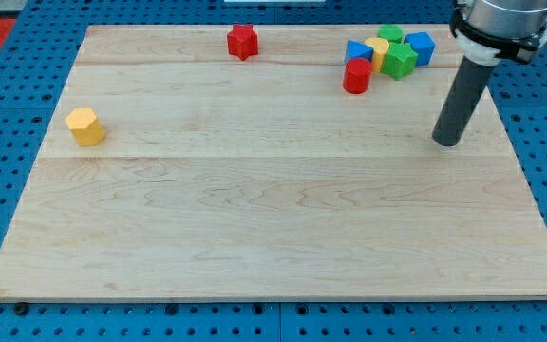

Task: Point at the blue cube

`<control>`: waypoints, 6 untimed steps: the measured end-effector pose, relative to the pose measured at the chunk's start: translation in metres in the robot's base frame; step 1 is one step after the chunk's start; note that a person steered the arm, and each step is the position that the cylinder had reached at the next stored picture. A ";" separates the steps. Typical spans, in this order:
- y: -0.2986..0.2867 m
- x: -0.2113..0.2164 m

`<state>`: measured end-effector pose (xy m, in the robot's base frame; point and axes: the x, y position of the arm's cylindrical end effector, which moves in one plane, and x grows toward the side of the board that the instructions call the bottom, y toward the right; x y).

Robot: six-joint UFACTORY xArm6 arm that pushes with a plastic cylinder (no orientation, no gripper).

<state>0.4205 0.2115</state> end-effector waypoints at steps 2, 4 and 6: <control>0.032 -0.055; 0.092 -0.132; 0.079 -0.190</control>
